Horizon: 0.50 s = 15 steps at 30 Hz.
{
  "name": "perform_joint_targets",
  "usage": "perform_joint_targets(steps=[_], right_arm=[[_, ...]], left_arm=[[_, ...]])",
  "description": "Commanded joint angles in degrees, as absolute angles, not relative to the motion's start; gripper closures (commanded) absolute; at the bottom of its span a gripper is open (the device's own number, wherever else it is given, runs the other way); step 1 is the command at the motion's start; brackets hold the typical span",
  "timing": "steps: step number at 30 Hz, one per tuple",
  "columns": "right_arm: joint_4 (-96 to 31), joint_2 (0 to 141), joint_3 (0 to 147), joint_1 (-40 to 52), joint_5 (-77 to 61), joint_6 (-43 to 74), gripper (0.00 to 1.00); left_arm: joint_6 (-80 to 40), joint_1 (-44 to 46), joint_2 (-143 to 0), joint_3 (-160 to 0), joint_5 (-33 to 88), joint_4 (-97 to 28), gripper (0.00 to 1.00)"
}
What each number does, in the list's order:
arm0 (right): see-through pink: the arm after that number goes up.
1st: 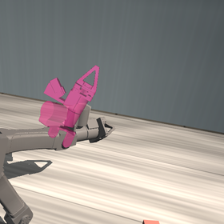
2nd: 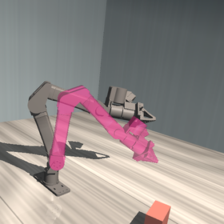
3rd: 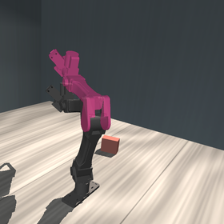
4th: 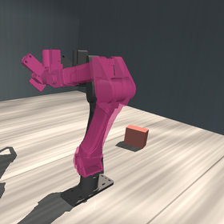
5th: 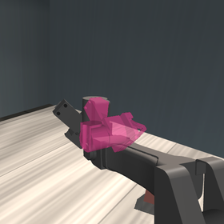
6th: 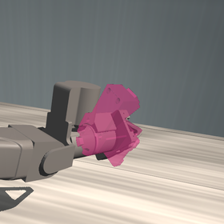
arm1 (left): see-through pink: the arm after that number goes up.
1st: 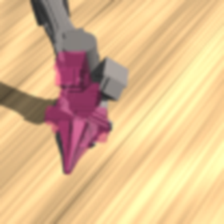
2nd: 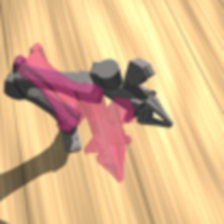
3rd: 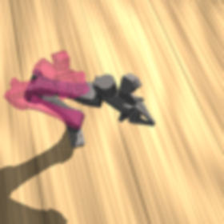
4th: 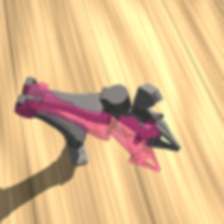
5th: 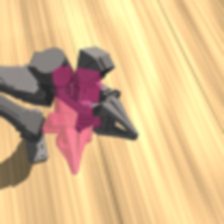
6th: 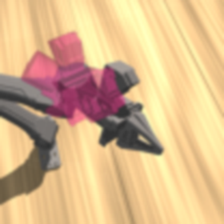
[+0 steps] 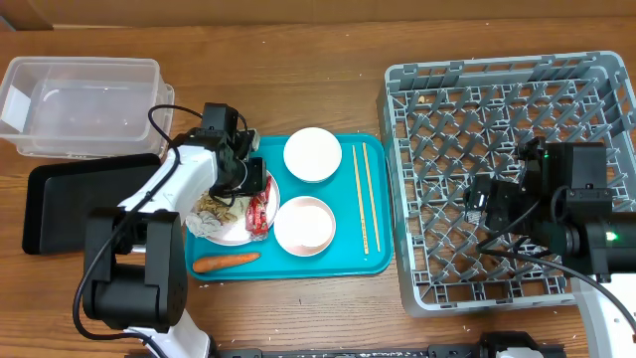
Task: Sort waste into correct bins and load items into the dishwasher
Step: 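Carry the red wrapper to the clear bin and release it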
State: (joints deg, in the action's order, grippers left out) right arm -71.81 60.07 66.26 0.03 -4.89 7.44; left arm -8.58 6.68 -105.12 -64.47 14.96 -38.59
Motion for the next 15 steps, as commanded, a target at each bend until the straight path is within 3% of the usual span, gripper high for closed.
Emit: perform_joint_targets(steps=[1,15], right_arm=[[-71.7,59.8,67.7,-0.1,-4.4,7.3,0.0],[-72.6,59.8,67.7,-0.1,-3.9,7.3,0.0]], left_arm=[[-8.1,6.4,-104.9,-68.4,14.4,-40.2,0.96],[-8.1,-1.4,-104.1,-92.9,2.7,-54.8,0.96]])
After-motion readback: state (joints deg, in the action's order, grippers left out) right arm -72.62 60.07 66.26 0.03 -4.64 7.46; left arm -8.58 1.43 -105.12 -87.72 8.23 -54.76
